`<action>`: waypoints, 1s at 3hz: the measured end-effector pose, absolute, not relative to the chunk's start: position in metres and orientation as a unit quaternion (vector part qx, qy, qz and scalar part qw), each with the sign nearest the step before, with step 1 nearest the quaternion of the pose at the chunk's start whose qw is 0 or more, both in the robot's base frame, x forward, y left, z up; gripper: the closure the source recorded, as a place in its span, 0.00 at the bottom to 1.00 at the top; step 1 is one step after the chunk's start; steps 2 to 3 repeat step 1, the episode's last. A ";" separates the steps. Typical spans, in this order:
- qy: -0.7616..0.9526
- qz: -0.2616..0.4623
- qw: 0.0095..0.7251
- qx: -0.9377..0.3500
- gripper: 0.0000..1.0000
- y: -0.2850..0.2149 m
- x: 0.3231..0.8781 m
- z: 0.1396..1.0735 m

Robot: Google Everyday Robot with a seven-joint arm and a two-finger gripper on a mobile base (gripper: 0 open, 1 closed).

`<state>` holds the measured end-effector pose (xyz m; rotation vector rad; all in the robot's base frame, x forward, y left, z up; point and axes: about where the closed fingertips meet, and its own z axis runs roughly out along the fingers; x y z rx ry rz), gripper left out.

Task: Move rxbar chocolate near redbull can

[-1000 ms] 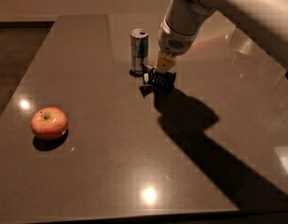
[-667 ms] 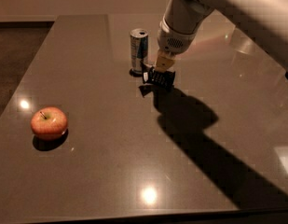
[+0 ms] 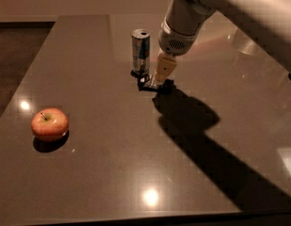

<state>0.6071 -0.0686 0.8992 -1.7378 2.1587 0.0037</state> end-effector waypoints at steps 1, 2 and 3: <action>0.765 0.001 0.184 -0.617 0.00 -0.068 0.607 0.899; 0.765 0.001 0.184 -0.617 0.00 -0.068 0.607 0.899; 0.765 0.001 0.184 -0.617 0.00 -0.068 0.607 0.899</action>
Offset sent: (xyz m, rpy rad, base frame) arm 0.0000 0.0000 0.0000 0.0000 0.0000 0.0000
